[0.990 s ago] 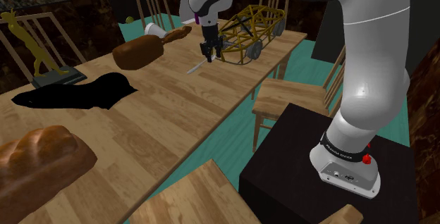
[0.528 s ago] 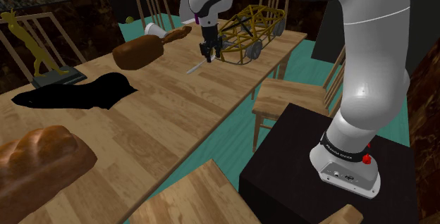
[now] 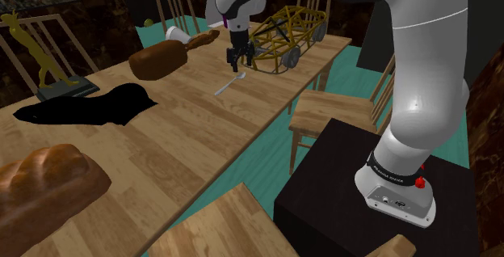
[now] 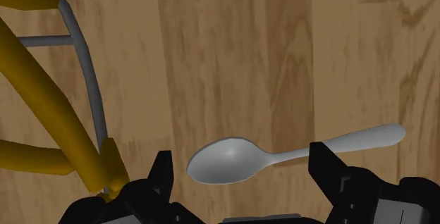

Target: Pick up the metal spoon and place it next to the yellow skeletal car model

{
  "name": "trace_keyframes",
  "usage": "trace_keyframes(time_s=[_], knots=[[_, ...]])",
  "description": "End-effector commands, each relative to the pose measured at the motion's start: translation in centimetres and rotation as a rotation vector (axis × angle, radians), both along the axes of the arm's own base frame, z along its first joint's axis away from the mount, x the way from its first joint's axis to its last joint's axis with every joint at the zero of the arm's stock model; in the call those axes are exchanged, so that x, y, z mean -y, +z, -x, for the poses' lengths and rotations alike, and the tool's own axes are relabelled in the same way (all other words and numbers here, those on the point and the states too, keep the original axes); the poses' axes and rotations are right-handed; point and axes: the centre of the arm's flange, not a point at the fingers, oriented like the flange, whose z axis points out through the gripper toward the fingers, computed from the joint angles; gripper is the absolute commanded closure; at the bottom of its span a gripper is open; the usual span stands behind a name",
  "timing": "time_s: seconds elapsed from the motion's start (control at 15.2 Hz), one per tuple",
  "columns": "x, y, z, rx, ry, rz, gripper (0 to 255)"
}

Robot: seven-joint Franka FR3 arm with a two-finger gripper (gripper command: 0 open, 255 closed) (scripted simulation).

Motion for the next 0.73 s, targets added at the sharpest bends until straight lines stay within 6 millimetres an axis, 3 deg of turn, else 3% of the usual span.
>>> trace_keyframes(time_s=[0.0,0.13,0.66], knots=[[1.7,-0.2,-0.1,-0.041,0.005,0.055,0],[1.8,2.1,-0.4,-0.041,0.005,0.055,0],[1.8,2.1,-0.4,-0.041,0.005,0.055,0]])
